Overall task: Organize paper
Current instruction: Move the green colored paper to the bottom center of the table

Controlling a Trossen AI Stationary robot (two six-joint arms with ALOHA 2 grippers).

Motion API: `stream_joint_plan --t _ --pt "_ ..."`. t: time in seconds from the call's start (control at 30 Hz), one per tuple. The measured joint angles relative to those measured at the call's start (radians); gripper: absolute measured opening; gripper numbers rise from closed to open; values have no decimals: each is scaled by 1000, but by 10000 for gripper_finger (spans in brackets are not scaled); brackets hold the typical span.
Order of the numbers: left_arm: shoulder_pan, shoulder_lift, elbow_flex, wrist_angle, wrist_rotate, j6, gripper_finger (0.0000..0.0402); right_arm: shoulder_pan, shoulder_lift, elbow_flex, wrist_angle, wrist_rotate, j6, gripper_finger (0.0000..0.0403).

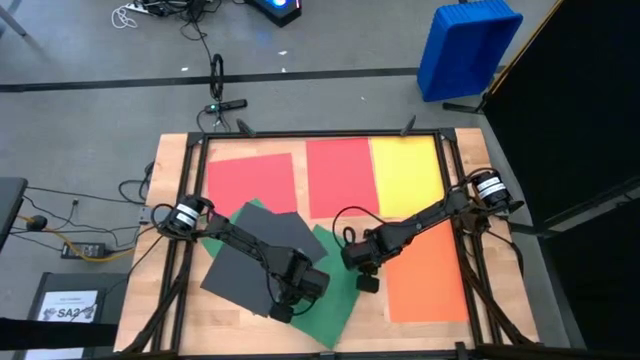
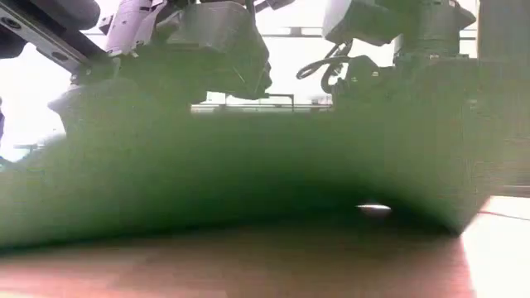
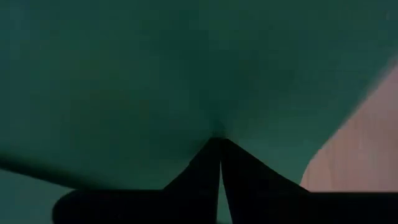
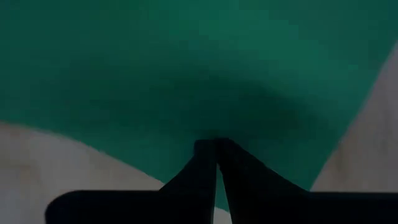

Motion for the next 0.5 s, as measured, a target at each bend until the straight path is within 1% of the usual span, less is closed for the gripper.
stream_joint_plan --t 0.2,0.5 --pt "1 0 0 16 6 23 0 -29 0 1 -56 -4 -34 0" --pt "2 4 -3 163 54 33 0 -90 0 0 -87 9 -63 0"
